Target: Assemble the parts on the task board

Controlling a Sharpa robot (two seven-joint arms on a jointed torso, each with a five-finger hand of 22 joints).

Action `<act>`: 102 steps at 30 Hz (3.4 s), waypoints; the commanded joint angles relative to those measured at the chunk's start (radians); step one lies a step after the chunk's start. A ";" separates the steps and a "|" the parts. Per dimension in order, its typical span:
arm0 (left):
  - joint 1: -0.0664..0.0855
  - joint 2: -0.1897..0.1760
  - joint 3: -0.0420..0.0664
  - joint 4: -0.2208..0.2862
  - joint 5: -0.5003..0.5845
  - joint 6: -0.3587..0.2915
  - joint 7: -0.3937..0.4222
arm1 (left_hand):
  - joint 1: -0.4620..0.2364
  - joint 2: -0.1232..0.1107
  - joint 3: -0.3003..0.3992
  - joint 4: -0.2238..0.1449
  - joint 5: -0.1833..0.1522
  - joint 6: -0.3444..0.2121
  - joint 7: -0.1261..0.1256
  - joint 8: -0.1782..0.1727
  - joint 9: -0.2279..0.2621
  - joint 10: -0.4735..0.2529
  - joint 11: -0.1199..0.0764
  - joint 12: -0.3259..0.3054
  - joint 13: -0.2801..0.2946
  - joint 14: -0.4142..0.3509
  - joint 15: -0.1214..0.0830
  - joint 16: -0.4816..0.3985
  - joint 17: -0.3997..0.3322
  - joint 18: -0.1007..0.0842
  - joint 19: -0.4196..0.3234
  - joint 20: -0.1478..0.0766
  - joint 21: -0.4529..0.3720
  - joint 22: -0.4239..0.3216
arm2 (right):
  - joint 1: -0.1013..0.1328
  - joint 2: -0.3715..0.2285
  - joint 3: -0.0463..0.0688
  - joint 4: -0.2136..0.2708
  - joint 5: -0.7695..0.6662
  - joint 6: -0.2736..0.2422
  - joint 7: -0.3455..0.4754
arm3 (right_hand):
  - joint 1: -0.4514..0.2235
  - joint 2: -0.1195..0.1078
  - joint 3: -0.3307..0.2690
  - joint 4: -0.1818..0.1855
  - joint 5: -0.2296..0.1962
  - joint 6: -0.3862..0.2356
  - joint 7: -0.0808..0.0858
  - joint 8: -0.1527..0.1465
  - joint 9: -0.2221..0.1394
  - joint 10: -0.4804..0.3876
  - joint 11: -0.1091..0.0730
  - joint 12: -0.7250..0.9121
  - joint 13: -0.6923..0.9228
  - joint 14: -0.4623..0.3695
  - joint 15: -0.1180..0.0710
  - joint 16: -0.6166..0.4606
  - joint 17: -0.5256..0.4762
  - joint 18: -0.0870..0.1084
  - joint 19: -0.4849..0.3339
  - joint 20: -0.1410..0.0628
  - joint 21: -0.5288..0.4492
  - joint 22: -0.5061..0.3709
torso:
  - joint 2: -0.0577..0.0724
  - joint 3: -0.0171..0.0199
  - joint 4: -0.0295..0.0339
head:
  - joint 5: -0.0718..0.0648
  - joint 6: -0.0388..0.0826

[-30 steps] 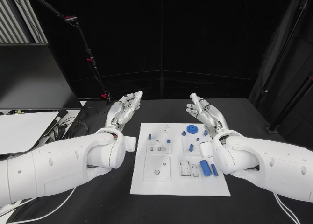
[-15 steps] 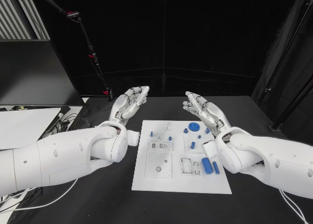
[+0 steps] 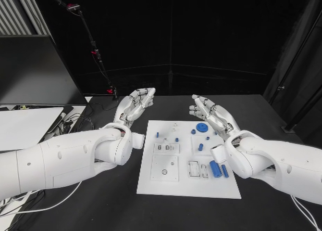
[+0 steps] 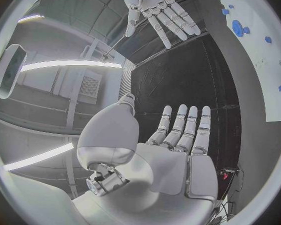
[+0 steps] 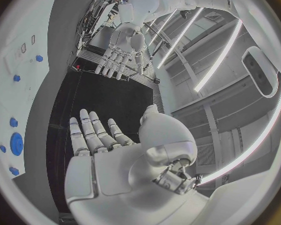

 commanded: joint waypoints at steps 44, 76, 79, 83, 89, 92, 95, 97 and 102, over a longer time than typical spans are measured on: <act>0.005 0.012 -0.033 -0.011 -0.010 0.026 0.319 | 0.018 0.019 -0.003 0.001 0.002 0.004 0.155 0.006 -0.011 0.001 0.000 0.002 -0.004 0.009 0.000 0.000 -0.002 0.021 0.022 0.004 0.016 0.010 | 0.164 -0.005 0.003 -0.275 -0.529 0.141 -0.168 | 0.539 -0.058 0.084 -0.114 0.017 0.632 0.070 0.152 -0.032 0.543 -0.162 0.017 -0.010 1.300 -0.227 0.909 1.218 0.025 1.131 -0.127 1.286 1.079 | 0.113 -0.0052 0.0510 | -0.108 0.016; 0.002 0.012 -0.037 -0.024 -0.010 0.036 0.314 | 0.021 0.029 -0.003 0.001 0.002 0.002 0.155 0.006 -0.014 -0.003 0.001 0.001 -0.004 0.008 0.000 -0.001 -0.002 0.022 0.021 0.004 0.017 0.009 | 0.158 0.155 0.002 -0.445 -1.067 0.274 -0.470 | 0.737 -0.120 0.151 -0.177 0.003 0.793 0.026 -0.084 -0.033 0.677 -0.186 -0.210 -0.010 1.292 -0.248 0.902 1.193 0.000 1.168 -0.146 1.372 1.229 | 0.107 -0.0098 0.0593 | -0.119 -0.021; 0.002 0.010 -0.037 -0.023 -0.010 0.038 0.312 | 0.021 0.029 -0.003 0.001 0.002 0.002 0.155 0.006 -0.014 -0.003 0.001 0.001 -0.004 0.008 0.000 -0.001 -0.002 0.022 0.020 0.004 0.017 0.008 | 0.156 0.162 0.001 -0.450 -1.085 0.300 -0.487 | 0.741 -0.119 0.153 -0.177 0.003 0.796 0.025 -0.086 -0.032 0.680 -0.187 -0.213 -0.010 1.291 -0.249 0.901 1.190 0.001 1.167 -0.146 1.372 1.228 | 0.106 -0.0102 0.0596 | -0.118 -0.025; 0.002 0.007 -0.038 -0.024 -0.010 0.038 0.310 | 0.021 0.029 -0.003 0.001 0.002 0.002 0.155 0.006 -0.014 -0.003 0.001 0.001 -0.004 0.008 0.000 -0.001 -0.002 0.022 0.020 0.004 0.017 0.008 | 0.152 0.166 0.001 -0.451 -1.096 0.336 -0.508 | 0.741 -0.120 0.151 -0.172 0.003 0.801 0.025 -0.095 -0.032 0.691 -0.186 -0.221 -0.010 1.290 -0.248 0.898 1.183 0.001 1.164 -0.147 1.370 1.225 | 0.105 -0.0101 0.0612 | -0.116 -0.031; 0.002 0.005 -0.038 -0.024 -0.010 0.040 0.308 | 0.022 0.031 -0.003 0.001 0.001 0.002 0.155 0.007 -0.015 -0.003 0.001 0.001 -0.004 0.008 0.000 -0.002 -0.002 0.022 0.020 0.004 0.017 0.008 | 0.149 0.172 0.001 -0.454 -1.110 0.366 -0.537 | 0.740 -0.120 0.151 -0.168 0.003 0.805 0.028 -0.100 -0.032 0.697 -0.185 -0.226 -0.010 1.290 -0.247 0.898 1.182 0.002 1.163 -0.146 1.369 1.223 | 0.104 -0.0131 0.0612 | -0.114 -0.042; 0.002 0.005 -0.038 -0.025 -0.010 0.042 0.307 | 0.023 0.032 -0.003 0.001 0.001 0.002 0.155 0.007 -0.015 -0.002 0.001 0.002 -0.004 0.008 0.000 -0.002 -0.002 0.022 0.020 0.004 0.017 0.008 | 0.145 0.177 0.001 -0.461 -1.125 0.372 -0.545 | 0.746 -0.122 0.152 -0.167 0.003 0.802 0.028 -0.112 -0.033 0.696 -0.185 -0.239 -0.010 1.285 -0.248 0.892 1.161 0.005 1.153 -0.146 1.362 1.208 | 0.103 -0.0137 0.0619 | -0.114 -0.043; 0.002 0.006 -0.038 -0.026 -0.010 0.043 0.307 | 0.023 0.032 -0.003 0.001 0.001 0.002 0.155 0.007 -0.015 -0.002 0.001 0.002 -0.004 0.008 0.000 -0.002 -0.002 0.022 0.020 0.004 0.017 0.008 | 0.142 0.181 0.001 -0.469 -1.135 0.382 -0.545 | 0.746 -0.123 0.152 -0.167 0.003 0.802 0.028 -0.114 -0.033 0.695 -0.185 -0.241 -0.010 1.285 -0.248 0.891 1.159 0.005 1.152 -0.146 1.361 1.206 | 0.103 -0.0137 0.0633 | -0.116 -0.045; 0.002 0.006 -0.038 -0.026 -0.010 0.043 0.306 | 0.024 0.034 -0.003 0.001 0.001 0.003 0.155 0.007 -0.016 -0.002 0.001 0.002 -0.004 0.008 0.000 -0.002 -0.002 0.022 0.019 0.004 0.017 0.007 | 0.140 0.184 0.001 -0.471 -1.145 0.387 -0.540 | 0.748 -0.125 0.152 -0.167 0.003 0.802 0.026 -0.118 -0.033 0.697 -0.186 -0.246 -0.010 1.284 -0.249 0.890 1.156 0.006 1.150 -0.146 1.360 1.204 | 0.103 -0.0138 0.0633 | -0.116 -0.046; 0.002 0.003 -0.038 -0.026 -0.010 0.049 0.301 | 0.025 0.035 -0.003 0.001 0.001 0.003 0.155 0.008 -0.016 -0.001 0.000 0.002 -0.004 0.008 0.000 -0.002 -0.002 0.022 0.019 0.004 0.017 0.008 | 0.131 0.191 0.001 -0.474 -1.190 0.407 -0.560 | 0.759 -0.128 0.156 -0.170 0.003 0.808 0.018 -0.126 -0.032 0.701 -0.190 -0.257 -0.010 1.285 -0.253 0.890 1.159 0.006 1.151 -0.149 1.360 1.206 | 0.103 -0.0143 0.0636 | -0.121 -0.046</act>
